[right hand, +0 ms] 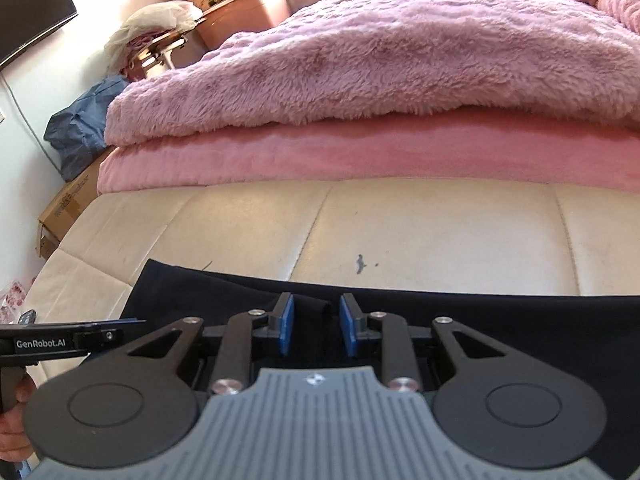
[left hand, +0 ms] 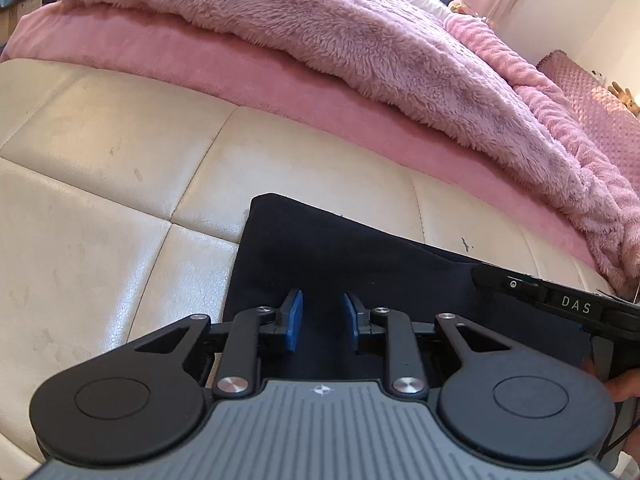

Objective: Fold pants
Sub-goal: 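Press the folded pants edge with the left gripper while the right gripper grasps the fold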

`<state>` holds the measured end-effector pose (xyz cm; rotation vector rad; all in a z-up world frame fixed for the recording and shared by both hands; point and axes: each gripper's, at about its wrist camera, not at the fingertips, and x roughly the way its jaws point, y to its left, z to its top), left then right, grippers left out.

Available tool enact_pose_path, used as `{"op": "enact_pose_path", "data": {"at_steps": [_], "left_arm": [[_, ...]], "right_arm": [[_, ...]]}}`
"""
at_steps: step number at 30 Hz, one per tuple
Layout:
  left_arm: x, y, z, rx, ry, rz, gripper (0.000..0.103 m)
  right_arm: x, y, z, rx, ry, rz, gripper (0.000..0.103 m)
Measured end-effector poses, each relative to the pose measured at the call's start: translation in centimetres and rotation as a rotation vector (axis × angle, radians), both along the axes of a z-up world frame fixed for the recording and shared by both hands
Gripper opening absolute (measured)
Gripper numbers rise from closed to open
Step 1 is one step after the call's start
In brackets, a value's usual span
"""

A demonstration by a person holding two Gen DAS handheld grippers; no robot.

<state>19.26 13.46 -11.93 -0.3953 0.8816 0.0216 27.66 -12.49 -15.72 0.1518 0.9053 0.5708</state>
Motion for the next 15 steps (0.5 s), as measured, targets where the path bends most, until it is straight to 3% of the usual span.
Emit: {"op": "enact_pose_path", "data": {"at_steps": [2, 8, 12, 15], "left_arm": [[0.0, 0.0, 0.1, -0.001, 0.002, 0.002, 0.030], [0.0, -0.3, 0.1, 0.032, 0.003, -0.018, 0.027], [-0.2, -0.6, 0.1, 0.062, 0.005, -0.029, 0.025], [-0.3, -0.7, 0.5, 0.066, 0.010, -0.033, 0.025]], "right_arm": [[-0.2, -0.1, 0.2, 0.010, -0.015, 0.017, 0.000], [-1.5, -1.5, 2.9, 0.065, -0.080, -0.006, 0.000], [-1.3, -0.1, 2.3, -0.060, -0.063, 0.005, 0.000], [-1.4, -0.6, 2.2, -0.065, -0.043, -0.038, 0.002]]}}
